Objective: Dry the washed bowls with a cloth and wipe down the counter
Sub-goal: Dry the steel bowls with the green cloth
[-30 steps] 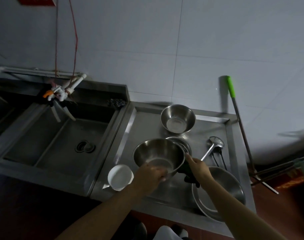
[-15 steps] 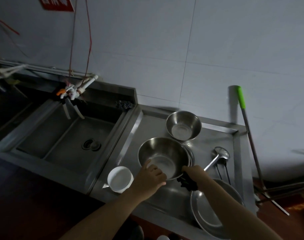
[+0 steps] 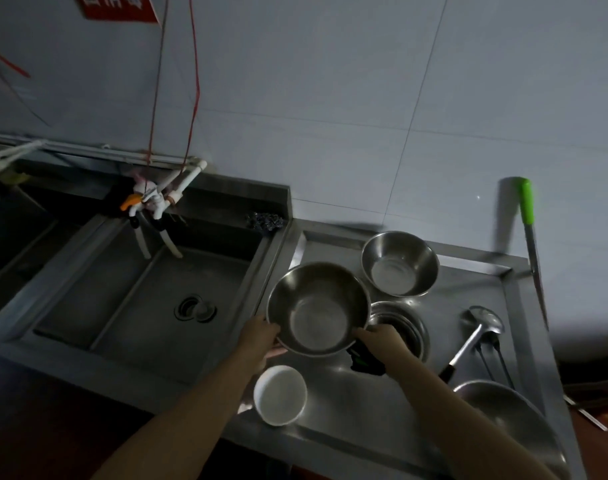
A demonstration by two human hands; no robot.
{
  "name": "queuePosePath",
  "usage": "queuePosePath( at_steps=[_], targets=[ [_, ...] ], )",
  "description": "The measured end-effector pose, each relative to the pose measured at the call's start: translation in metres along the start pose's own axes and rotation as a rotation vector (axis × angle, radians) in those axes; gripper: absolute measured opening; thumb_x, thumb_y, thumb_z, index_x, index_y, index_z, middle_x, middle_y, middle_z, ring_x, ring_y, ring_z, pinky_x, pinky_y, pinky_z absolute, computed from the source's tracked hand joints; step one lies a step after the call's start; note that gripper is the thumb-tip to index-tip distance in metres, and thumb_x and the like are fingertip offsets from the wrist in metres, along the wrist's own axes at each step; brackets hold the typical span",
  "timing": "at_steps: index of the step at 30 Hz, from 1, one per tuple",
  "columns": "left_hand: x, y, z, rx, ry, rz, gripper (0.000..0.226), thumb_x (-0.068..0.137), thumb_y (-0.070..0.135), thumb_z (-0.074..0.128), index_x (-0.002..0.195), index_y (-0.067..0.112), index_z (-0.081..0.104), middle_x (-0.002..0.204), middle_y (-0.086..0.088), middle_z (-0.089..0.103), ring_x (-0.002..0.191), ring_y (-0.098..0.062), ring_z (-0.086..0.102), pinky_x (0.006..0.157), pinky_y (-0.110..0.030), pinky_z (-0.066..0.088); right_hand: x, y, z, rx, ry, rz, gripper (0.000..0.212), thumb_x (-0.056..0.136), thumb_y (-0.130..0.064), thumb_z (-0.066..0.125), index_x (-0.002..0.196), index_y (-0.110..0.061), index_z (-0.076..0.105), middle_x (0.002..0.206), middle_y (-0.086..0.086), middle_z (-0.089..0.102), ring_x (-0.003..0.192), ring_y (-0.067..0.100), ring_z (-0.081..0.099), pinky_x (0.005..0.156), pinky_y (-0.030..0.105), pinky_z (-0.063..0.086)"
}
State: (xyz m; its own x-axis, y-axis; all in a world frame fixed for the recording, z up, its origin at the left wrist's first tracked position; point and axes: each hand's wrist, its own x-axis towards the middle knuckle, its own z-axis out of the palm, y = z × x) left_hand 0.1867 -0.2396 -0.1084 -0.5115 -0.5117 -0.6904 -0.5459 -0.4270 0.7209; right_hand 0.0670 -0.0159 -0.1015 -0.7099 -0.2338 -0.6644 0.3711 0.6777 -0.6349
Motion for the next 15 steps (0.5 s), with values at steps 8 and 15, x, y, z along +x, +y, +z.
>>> queuePosePath(
  at_steps=[8, 15],
  targets=[
    [0.084, 0.024, -0.111, -0.091, 0.148, -0.038, 0.036, 0.096, -0.009, 0.047, 0.122, 0.011, 0.059, 0.117, -0.016, 0.062, 0.082, -0.027, 0.062, 0.077, -0.049, 0.055, 0.03, -0.047, 0.076, 0.022, 0.063, 0.007, 0.037, 0.088, -0.048, 0.072, 0.083, -0.011, 0.071, 0.079, 0.01, 0.072, 0.071, 0.021, 0.07, 0.07, 0.029, 0.055],
    [0.121, 0.019, -0.142, -0.126, 0.18, -0.076, 0.042, 0.097, -0.005, 0.053, 0.133, 0.017, 0.053, 0.116, -0.008, 0.056, 0.1, -0.03, 0.059, 0.088, -0.049, 0.055, 0.04, -0.037, 0.095, 0.047, 0.153, 0.057, 0.039, 0.087, -0.049, 0.072, 0.081, -0.011, 0.071, 0.081, 0.016, 0.072, 0.079, 0.029, 0.071, 0.078, 0.038, 0.056]
  ],
)
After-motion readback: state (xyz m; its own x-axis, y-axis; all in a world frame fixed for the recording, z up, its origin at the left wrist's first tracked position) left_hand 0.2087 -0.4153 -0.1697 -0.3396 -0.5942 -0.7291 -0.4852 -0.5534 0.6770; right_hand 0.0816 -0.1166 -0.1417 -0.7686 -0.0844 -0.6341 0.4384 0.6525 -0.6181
